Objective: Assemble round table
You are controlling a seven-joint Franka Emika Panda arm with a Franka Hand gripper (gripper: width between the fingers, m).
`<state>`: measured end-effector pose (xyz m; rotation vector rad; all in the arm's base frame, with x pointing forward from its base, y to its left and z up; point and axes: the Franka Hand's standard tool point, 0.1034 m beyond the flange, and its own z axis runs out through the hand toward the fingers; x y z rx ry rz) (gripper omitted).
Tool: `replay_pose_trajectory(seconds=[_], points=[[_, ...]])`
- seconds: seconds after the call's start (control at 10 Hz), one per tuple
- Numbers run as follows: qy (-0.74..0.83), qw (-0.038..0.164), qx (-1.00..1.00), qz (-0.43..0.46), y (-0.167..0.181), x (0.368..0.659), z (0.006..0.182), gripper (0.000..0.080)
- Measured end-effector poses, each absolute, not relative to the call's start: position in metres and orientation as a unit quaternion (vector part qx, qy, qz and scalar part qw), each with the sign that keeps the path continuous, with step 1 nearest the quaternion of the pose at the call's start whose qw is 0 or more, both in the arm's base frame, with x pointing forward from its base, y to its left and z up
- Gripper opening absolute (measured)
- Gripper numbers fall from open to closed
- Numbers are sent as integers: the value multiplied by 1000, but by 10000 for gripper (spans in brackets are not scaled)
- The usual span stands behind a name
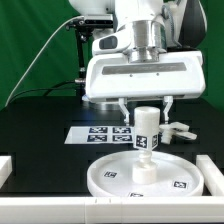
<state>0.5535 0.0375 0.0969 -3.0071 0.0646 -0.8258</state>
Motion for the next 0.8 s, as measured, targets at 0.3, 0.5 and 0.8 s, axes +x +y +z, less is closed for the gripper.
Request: replay_pose_trajectory(seconds=[0.3, 0.5, 0.8], points=[[22, 11, -965, -262, 37, 556, 88, 407], [22, 10, -965, -261, 37, 557, 82, 407], [23, 10, -964, -266, 37, 561, 82, 407]])
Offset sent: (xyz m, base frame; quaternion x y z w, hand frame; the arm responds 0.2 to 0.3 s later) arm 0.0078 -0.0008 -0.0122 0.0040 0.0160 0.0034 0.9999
